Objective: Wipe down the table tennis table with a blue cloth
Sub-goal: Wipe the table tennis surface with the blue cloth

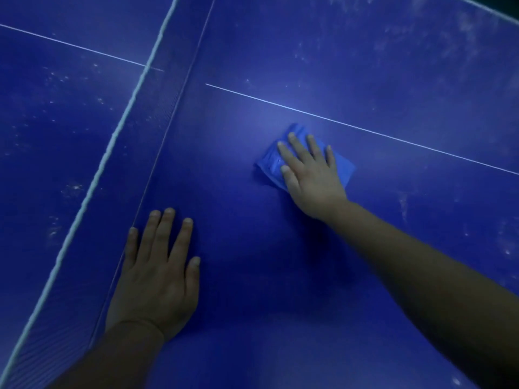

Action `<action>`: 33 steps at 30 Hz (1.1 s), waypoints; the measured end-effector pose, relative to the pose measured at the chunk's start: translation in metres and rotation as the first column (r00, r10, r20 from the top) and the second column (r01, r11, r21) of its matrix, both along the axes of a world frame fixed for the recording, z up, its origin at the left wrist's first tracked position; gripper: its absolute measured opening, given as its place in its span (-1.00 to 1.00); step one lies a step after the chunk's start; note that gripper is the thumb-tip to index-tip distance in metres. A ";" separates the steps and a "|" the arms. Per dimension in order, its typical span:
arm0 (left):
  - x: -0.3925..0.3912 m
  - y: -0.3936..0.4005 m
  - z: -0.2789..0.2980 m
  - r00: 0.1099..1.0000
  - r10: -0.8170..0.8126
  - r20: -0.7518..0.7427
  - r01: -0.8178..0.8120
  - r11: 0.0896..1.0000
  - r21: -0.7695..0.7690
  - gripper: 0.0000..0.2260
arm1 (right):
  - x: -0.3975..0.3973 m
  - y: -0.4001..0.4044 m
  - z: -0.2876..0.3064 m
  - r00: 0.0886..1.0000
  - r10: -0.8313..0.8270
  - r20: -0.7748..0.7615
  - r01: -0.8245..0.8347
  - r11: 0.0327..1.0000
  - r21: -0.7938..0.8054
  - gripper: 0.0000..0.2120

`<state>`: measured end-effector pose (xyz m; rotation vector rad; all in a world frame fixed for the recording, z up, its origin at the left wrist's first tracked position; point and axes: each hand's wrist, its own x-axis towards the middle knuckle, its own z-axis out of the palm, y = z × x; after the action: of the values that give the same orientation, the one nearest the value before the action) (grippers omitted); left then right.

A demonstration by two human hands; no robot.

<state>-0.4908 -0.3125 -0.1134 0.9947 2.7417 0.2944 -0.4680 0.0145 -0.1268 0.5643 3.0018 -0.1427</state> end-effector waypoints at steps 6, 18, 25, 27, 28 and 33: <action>0.000 0.001 0.003 1.000 0.009 0.017 -0.009 1.000 -0.012 -0.41 | 0.030 0.131 0.019 0.826 -0.564 -0.017 0.564 0.825 0.029 -0.50; -0.002 0.000 0.005 0.998 -0.051 0.037 0.052 0.998 -0.043 -0.50 | 0.056 0.134 0.017 0.984 -0.180 0.003 0.179 0.979 0.099 -0.48; 0.000 0.000 0.006 0.998 -0.043 0.047 0.046 0.998 -0.053 -0.49 | 0.147 0.113 0.015 0.992 -0.128 0.004 0.127 0.990 0.053 -0.45; -0.001 0.000 0.006 0.997 -0.050 0.054 0.053 0.997 -0.055 -0.49 | 0.208 0.073 0.009 0.985 0.158 0.067 -0.163 0.984 0.076 -0.50; 0.000 0.001 0.006 0.997 -0.052 0.056 0.055 0.997 -0.052 -0.48 | 0.227 0.066 0.008 0.959 0.268 0.089 -0.275 0.958 0.078 -0.52; 0.000 0.003 0.007 0.998 -0.027 0.056 0.030 0.999 -0.045 -0.46 | 0.161 0.131 0.019 0.998 0.052 0.034 -0.054 0.996 0.068 -0.46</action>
<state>-0.4904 -0.3100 -0.1062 0.9979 2.6696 0.2501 -0.3065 0.1451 -0.1082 0.4880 2.9969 -0.0271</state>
